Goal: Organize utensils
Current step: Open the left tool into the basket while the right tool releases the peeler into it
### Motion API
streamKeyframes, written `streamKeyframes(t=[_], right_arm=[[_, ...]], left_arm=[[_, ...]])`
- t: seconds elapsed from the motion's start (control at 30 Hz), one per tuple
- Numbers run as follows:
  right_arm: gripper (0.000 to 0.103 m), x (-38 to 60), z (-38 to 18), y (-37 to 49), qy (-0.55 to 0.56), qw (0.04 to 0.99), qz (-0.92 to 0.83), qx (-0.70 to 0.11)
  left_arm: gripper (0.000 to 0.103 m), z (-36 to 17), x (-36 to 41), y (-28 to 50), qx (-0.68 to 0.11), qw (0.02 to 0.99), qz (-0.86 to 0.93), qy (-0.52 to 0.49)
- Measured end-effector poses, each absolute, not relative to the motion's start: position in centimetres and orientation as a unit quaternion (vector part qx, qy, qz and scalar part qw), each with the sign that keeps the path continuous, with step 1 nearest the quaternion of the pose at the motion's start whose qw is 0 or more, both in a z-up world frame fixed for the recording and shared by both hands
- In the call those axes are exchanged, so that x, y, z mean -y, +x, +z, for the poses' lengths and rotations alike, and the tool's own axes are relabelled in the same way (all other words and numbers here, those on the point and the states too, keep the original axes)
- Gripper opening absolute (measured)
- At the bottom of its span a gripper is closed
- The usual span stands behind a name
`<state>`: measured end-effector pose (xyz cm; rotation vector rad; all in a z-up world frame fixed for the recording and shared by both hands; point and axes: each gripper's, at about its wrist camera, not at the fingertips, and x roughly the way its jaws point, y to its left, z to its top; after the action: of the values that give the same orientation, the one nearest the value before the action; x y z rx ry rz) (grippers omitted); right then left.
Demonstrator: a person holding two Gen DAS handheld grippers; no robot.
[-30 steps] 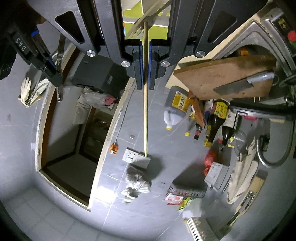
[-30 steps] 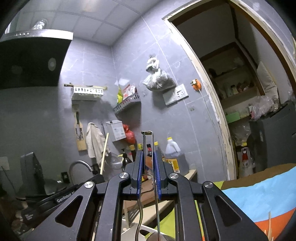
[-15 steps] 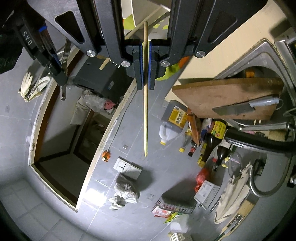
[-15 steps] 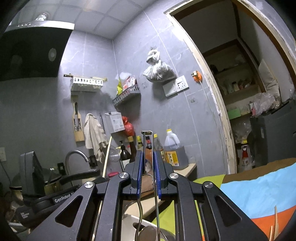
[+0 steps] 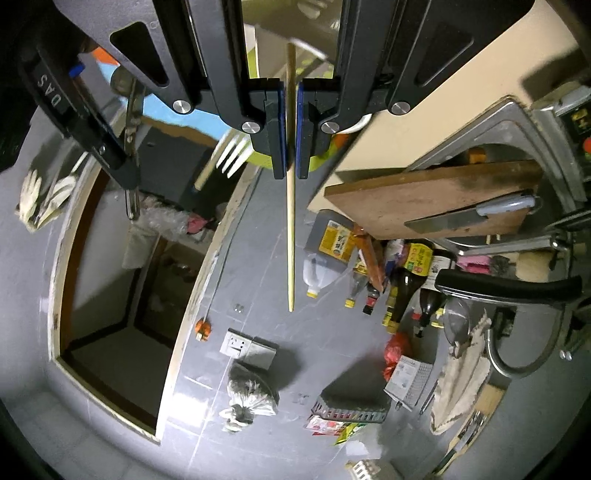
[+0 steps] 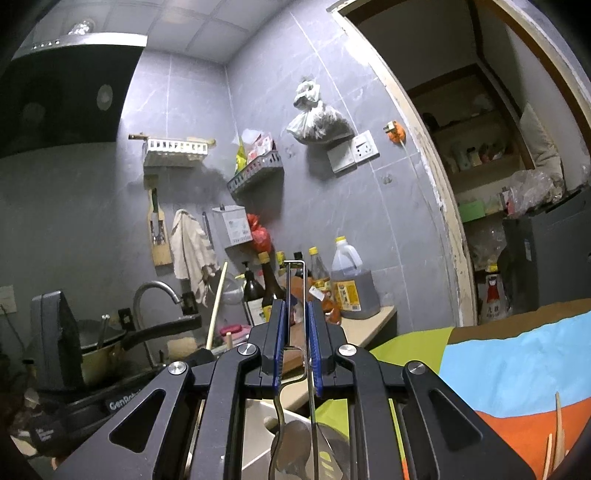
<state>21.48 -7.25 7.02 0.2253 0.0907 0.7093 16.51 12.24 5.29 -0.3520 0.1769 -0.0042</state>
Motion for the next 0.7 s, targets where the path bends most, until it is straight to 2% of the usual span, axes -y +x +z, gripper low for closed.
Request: streamKeyframes(t=[0.23, 0.43, 0.5, 0.57, 0.7], right_arm=[[0.011, 7.5, 6.6, 21.0, 0.090, 0.933, 0.343, -0.060], [0.012, 8.2, 6.6, 20.7, 0.076, 0.934, 0.342, -0.074], [0.014, 8.4, 6.7, 20.4, 0.071, 0.934, 0.343, -0.075], [0.025, 8.7, 6.8, 20.0, 0.067, 0.934, 0.344, -0.073], [0.026, 9.2, 7.3, 19.2, 0.054, 0.937, 0.339, -0.067]], left_arm=[[0.003, 4.4, -10.2, 16.4, -0.112, 0.985, 0.004, -0.132], [0.003, 4.2, -10.8, 16.0, -0.149, 0.976, -0.015, -0.157], [0.004, 4.4, -11.2, 15.8, -0.160, 0.973, -0.021, -0.165], [0.004, 4.5, -11.5, 15.7, -0.167, 0.970, -0.030, -0.173], [0.013, 5.1, -11.4, 15.1, -0.163, 0.973, -0.032, -0.162]])
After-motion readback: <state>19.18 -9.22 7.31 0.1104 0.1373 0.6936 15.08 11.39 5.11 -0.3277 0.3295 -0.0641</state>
